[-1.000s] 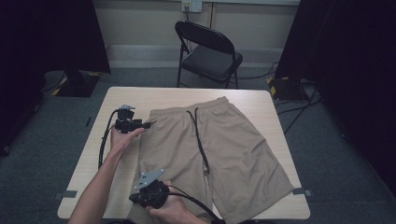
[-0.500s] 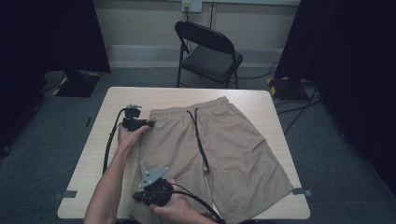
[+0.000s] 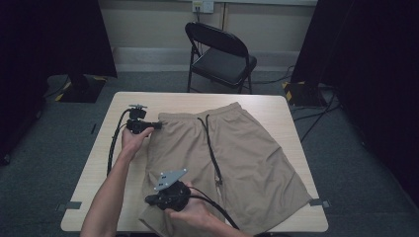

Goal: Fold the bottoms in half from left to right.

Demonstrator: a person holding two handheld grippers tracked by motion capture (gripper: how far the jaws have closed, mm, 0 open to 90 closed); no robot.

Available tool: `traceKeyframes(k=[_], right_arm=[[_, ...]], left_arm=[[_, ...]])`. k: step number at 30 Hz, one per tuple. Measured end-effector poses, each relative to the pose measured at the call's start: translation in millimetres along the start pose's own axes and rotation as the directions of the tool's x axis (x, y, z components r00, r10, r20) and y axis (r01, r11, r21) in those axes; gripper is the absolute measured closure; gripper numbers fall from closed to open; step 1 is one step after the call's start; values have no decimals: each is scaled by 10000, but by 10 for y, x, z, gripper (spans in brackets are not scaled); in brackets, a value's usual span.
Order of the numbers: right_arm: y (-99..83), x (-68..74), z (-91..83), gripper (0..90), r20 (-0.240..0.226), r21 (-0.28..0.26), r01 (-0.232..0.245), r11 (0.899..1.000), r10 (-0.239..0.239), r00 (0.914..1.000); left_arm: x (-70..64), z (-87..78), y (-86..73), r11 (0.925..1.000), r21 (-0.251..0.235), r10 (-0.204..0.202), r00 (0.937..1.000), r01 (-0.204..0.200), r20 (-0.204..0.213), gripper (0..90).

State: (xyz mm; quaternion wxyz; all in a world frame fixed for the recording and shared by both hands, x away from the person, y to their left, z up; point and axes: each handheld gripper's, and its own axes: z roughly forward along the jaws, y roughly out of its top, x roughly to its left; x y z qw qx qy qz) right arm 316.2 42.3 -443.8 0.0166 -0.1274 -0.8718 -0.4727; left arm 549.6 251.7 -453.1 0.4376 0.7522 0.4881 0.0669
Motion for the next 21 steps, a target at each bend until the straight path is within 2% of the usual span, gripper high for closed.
traceKeyframes(k=[4, 9, 13, 16, 21], right_arm=[[86, -12, -110, 900, 24, -496, -88, 9987, 89, 10000], [173, -5, -211, 900, 31, -971, -13, 9953, 16, 10000], [251, 15, -279, 900, 32, -1252, 36, 9921, -32, 10000], [317, 42, -322, 900, -33, -1485, 115, 9889, -121, 9999], [432, 66, -371, 900, -111, -1853, 150, 9826, -173, 9998]], left_arm=[[-95, -103, 128, 9993, -203, 305, 9995, -303, 89, 896], [-176, -277, 236, 9979, -622, 177, 9991, -154, 379, 897], [-222, -430, 320, 9960, -837, 324, 9992, -305, 220, 897], [-255, -547, 371, 9935, -1091, 351, 9990, -317, 291, 897], [-268, -722, 448, 9915, -1217, 483, 9986, -455, 199, 897]])
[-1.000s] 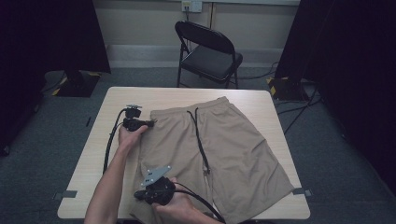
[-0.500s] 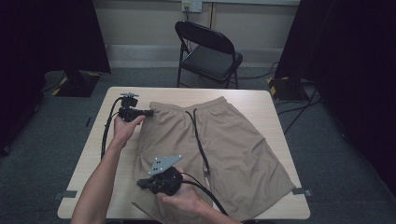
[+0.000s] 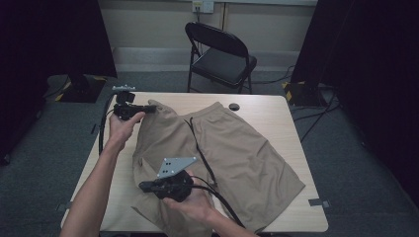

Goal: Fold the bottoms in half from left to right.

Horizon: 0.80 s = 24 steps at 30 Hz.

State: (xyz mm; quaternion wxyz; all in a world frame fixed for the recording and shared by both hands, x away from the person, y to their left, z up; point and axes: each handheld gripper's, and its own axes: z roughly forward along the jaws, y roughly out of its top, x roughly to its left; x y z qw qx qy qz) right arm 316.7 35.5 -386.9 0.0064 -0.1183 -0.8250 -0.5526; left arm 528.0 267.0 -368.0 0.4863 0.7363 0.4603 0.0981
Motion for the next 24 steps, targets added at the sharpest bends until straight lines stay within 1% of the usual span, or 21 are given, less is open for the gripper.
traceKeyframes(k=[3, 6, 8, 10, 13, 14, 16, 21, 24], right_arm=[[87, 20, -25, 900, -29, -175, 102, 9998, -103, 9999], [175, 45, -57, 900, -47, -371, 206, 9991, -208, 9998], [228, 61, -74, 900, -29, -458, 318, 9984, -320, 9995], [278, 69, -87, 900, -10, -564, 385, 9977, -386, 9993], [357, 79, -108, 900, 19, -753, 459, 9961, -459, 9989], [385, 83, -116, 900, 16, -820, 483, 9955, -483, 9988], [440, 92, -130, 900, 11, -958, 550, 9939, -552, 9985], [568, 119, -153, 900, 22, -1216, 740, 9898, -743, 9972], [659, 136, -185, 900, 58, -1421, 903, 9857, -904, 9959]], left_arm=[[12, -88, 33, 9996, -242, -128, 9999, 126, -57, 897], [29, -153, 50, 9999, -92, -100, 9998, 99, -151, 897], [40, -200, 62, 9997, -202, -172, 9997, 169, -179, 897], [37, -249, 90, 9997, -224, -110, 9997, 105, -215, 897], [7, -329, 159, 9993, -365, -2, 9997, -7, -231, 897], [-5, -356, 183, 9990, -450, 4, 9999, -12, -171, 897], [-33, -411, 239, 9989, -453, 105, 9997, -115, -217, 897], [-73, -542, 391, 9986, -500, 142, 9993, -159, -333, 897], [-139, -642, 482, 9984, -513, 229, 9990, -248, -390, 898]])
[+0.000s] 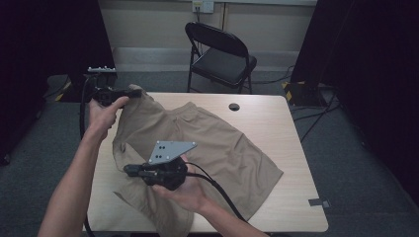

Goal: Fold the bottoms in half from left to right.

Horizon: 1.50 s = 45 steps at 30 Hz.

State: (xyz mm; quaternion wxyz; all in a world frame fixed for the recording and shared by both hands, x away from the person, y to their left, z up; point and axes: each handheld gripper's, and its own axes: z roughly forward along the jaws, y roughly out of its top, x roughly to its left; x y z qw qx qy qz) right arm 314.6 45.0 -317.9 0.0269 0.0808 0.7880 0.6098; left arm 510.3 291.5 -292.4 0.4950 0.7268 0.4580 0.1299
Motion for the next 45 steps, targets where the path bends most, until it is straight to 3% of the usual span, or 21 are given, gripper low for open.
traceKeyframes(k=[6, 8, 12, 18, 22, 26, 35, 42, 45], right_arm=[[185, 14, -22, 900, 10, -414, 257, 9988, -257, 9997], [257, 22, -38, 900, 44, -649, 306, 9974, -304, 9995], [347, 31, -78, 900, 48, -1058, 342, 9938, -339, 9994], [279, -122, -259, 900, 582, -966, 195, 9951, -139, 9982], [208, -221, -461, 900, 979, -1076, 8, 9942, 98, 9952], [88, -318, -698, 900, 1453, -1134, -207, 9933, 372, 9887], [-126, -434, -1150, 900, 2546, -933, -364, 9950, 592, 9652], [-342, -596, -1339, 900, 3164, -765, -840, 9935, 1041, 9429], [-448, -676, -1391, 900, 3456, -663, -1093, 9918, 1256, 9300]], left_arm=[[-83, -241, 225, 9999, -168, -2, 9999, 0, -135, 898], [-110, -310, 305, 9997, -234, 42, 9993, -50, -361, 898], [-127, -322, 364, 9993, -342, 161, 9991, -174, -397, 898], [-85, -36, 244, 9988, -479, -129, 9996, 118, -242, 898], [-70, 180, 194, 9978, -503, -450, 9989, 442, -131, 898], [-86, 335, 176, 9937, -763, -806, 9965, 821, 232, 897], [-91, 700, 139, 9915, -474, -1214, 9926, 1209, -60, 896], [-104, 997, 104, 9897, -166, -1416, 9897, 1420, 222, 885], [-149, 1047, 100, 9921, -341, -1201, 9927, 1205, 147, 745]])
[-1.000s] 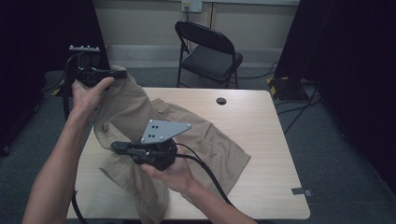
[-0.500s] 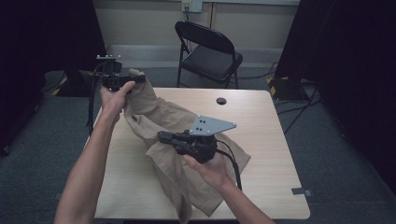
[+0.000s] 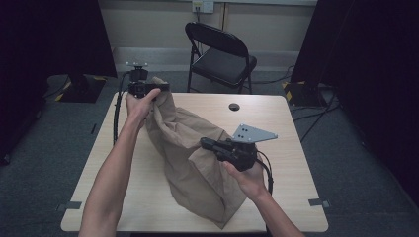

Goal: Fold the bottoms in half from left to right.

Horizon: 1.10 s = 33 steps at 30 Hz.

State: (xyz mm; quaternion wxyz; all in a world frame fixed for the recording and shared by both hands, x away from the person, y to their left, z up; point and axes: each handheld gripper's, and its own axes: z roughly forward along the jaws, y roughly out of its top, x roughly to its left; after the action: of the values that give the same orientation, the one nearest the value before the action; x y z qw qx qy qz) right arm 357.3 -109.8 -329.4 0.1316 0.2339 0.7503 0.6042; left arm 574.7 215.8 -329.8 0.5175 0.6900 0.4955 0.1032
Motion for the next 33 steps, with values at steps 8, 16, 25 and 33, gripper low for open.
traceKeyframes(k=[8, 16, 25, 33], right_arm=[[-244, -319, 32, 900, 908, 680, -598, 9959, 535, 9944], [-394, -553, -22, 898, 1416, 981, -1055, 9896, 910, 9857], [-631, -849, -267, 854, 2450, 1406, -1583, 9773, 1206, 9620], [-795, -1055, -451, 750, 3279, 1523, -2159, 9645, 1568, 9316]], left_arm=[[-120, -78, -5, 9987, -322, 393, 9990, -387, 191, 565], [-178, -146, -190, 9951, -107, 989, 9942, -985, 415, 548], [-131, -301, -393, 9896, 110, 1427, 9888, -1433, 433, 531], [-48, -323, -594, 9890, 549, 1350, 9901, -1371, 395, 529]])
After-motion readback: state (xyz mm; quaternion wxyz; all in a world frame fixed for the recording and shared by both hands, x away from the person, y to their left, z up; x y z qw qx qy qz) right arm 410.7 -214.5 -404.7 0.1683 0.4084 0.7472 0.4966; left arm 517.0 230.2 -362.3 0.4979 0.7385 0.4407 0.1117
